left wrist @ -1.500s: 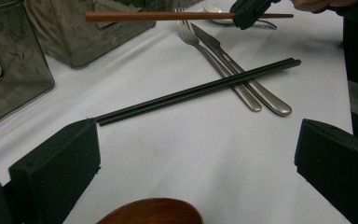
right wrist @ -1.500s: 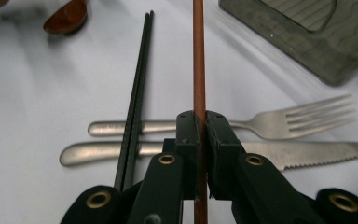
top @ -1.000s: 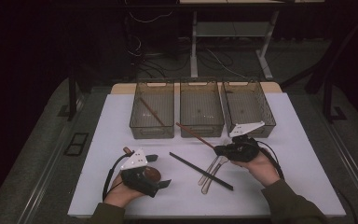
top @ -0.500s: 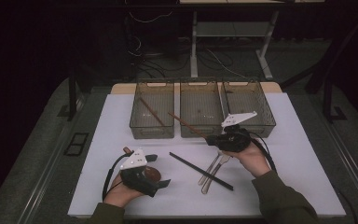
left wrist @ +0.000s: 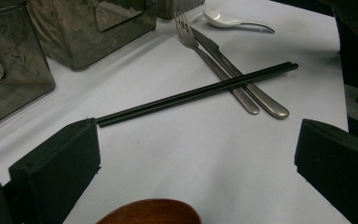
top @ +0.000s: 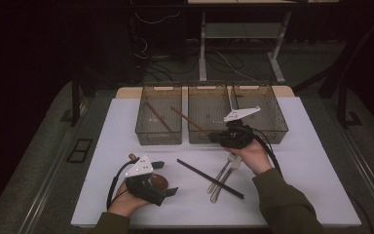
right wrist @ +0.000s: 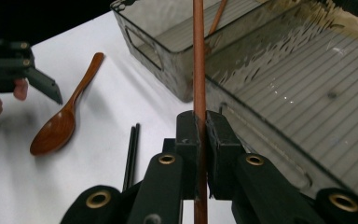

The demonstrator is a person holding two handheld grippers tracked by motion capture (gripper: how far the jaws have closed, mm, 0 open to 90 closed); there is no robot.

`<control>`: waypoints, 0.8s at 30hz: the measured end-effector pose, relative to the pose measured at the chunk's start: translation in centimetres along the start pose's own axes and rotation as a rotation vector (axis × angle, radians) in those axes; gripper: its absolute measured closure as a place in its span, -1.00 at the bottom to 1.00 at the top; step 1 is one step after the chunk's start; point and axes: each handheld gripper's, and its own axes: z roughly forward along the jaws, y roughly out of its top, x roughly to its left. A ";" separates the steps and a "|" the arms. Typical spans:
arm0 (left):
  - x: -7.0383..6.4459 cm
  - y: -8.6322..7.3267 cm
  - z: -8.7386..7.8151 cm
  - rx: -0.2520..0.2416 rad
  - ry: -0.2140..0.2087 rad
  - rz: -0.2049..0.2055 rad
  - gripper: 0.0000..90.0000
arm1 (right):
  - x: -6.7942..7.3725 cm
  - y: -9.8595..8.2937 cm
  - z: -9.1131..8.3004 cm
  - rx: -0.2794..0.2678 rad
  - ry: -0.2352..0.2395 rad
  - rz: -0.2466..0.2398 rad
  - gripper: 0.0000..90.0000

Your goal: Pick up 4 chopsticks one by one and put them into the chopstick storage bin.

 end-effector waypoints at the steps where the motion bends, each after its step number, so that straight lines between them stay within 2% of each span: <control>1: 0.0 0.0 0.0 0.000 0.000 0.000 -1.00 | 0.0 0.3 0.1 0.003 -0.003 0.001 0.87; 3: 0.0 0.0 0.0 0.001 -0.001 0.000 -1.00 | -0.1 0.8 0.4 0.000 -0.008 -0.010 0.87; 15: 0.0 0.0 0.0 -0.002 -0.002 0.001 -1.00 | -0.2 4.0 1.8 0.019 -0.033 0.029 0.87; 20: 0.1 0.0 -0.2 -0.009 -0.001 -0.003 -1.00 | -0.2 5.5 2.9 0.029 -0.051 0.009 0.87; 24: 0.1 0.1 -0.2 -0.008 -0.002 0.001 -1.00 | -0.2 6.7 4.1 0.046 -0.064 0.014 0.86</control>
